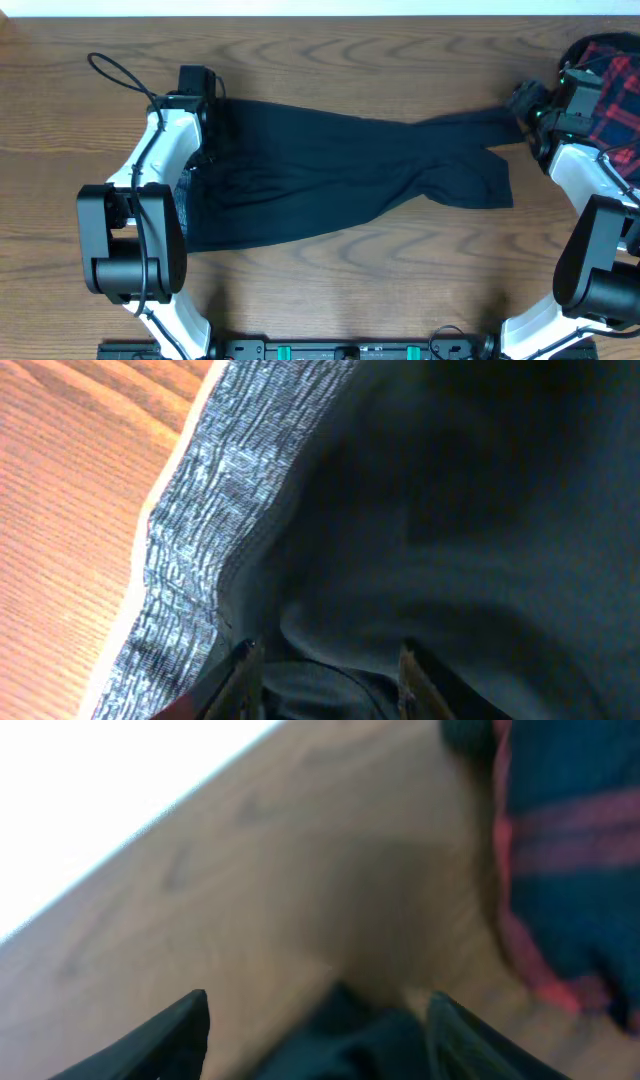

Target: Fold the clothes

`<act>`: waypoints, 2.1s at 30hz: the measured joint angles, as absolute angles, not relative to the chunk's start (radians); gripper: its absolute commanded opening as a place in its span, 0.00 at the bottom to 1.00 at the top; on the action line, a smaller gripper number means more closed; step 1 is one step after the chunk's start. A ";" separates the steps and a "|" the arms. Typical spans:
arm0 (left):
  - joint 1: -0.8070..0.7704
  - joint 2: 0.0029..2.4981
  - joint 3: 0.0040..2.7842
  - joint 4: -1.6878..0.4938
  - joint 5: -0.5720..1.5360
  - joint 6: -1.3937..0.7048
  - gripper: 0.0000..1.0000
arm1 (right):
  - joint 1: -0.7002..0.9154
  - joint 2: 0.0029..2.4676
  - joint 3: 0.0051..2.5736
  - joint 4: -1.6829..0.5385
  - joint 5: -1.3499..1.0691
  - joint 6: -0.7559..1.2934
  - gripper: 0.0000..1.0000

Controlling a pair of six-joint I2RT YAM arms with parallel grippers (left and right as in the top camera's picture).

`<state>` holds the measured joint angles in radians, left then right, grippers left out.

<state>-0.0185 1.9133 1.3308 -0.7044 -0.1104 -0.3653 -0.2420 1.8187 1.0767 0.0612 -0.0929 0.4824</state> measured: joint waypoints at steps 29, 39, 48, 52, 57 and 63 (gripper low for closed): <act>-0.064 1.913 1.331 -0.588 -0.058 -0.362 0.49 | -0.206 1.811 1.037 -0.636 -0.027 0.179 0.41; -0.064 1.913 1.331 -0.635 -0.058 -0.362 0.49 | -0.244 1.810 1.037 -0.665 0.096 0.211 0.35; -0.064 1.913 1.331 -0.658 -0.059 -0.362 0.50 | -0.254 1.738 1.041 -0.709 0.033 0.207 0.38; -0.064 1.913 1.331 -0.672 -0.059 -0.362 0.50 | -0.254 1.603 1.063 -0.689 0.002 0.201 0.32; -0.064 1.913 1.331 -0.675 -0.059 -0.362 0.50 | -0.247 1.485 1.102 -0.681 -0.095 0.199 0.21; -0.064 1.913 1.331 -0.703 -0.058 -0.362 0.59 | -0.189 1.594 1.085 -0.687 -0.170 0.197 0.14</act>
<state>-0.0639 1.9133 1.3308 -0.7029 -0.0582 -0.3622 -0.1894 1.5944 1.0851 -0.6872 -0.1696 0.1970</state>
